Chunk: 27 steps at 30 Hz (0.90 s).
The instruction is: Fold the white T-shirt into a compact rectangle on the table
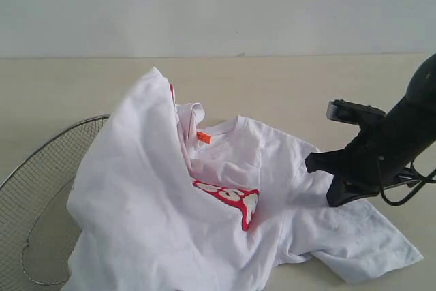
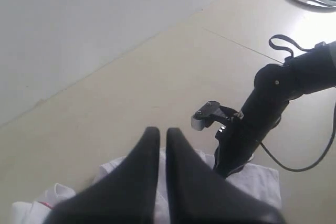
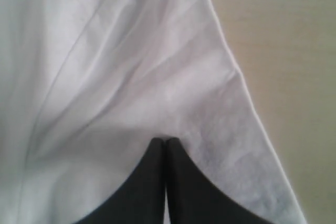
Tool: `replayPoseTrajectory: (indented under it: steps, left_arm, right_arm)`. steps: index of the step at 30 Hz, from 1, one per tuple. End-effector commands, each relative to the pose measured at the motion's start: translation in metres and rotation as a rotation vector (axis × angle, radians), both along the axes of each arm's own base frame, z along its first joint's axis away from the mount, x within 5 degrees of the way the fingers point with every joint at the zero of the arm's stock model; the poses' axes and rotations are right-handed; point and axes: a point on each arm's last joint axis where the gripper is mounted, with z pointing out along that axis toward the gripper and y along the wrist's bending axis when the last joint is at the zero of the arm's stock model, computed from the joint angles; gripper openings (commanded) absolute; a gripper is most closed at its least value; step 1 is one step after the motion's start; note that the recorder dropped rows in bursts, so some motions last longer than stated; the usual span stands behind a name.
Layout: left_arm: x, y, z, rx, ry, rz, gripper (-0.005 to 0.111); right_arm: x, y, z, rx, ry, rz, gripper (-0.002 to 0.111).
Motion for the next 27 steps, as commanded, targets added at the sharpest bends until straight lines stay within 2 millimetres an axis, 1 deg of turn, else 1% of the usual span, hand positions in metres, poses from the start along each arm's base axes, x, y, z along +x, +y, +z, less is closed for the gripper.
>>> replayPoseTrajectory:
  steps: [1, 5, 11, 14, 21, 25, 26, 27]
  left_arm:
    - [-0.004, 0.000, 0.004, -0.006, 0.004, -0.011, 0.005]
    - [-0.004, 0.000, 0.004, -0.006, 0.004, -0.011, 0.005]
    - [-0.005, 0.000, 0.003, 0.000, 0.015, -0.022, 0.005]
    - [-0.006, 0.000, 0.003, 0.001, 0.017, -0.024, 0.005]
    - [-0.006, 0.000, 0.003, -0.001, 0.019, -0.025, 0.005]
    - [-0.006, 0.000, 0.002, 0.013, 0.029, -0.025, 0.005]
    - [-0.006, 0.001, 0.001, 0.019, 0.036, -0.014, 0.005]
    - [-0.004, 0.004, -0.003, 0.061, 0.052, 0.019, 0.005]
  right_arm:
    - [0.014, -0.006, -0.012, -0.067, -0.035, -0.005, 0.000]
    - [0.025, -0.010, -0.013, -0.108, -0.030, -0.011, 0.000]
    - [0.046, -0.019, -0.007, -0.184, -0.041, -0.013, 0.000]
    - [0.056, -0.027, -0.006, -0.177, -0.025, -0.029, 0.000]
    - [0.079, -0.057, -0.002, -0.177, -0.045, -0.096, 0.000]
    - [0.092, -0.064, 0.002, -0.183, -0.055, -0.092, 0.000]
    - [0.092, -0.064, 0.003, -0.183, -0.055, -0.091, 0.000]
    - [0.093, -0.063, 0.003, -0.168, -0.062, -0.105, 0.000]
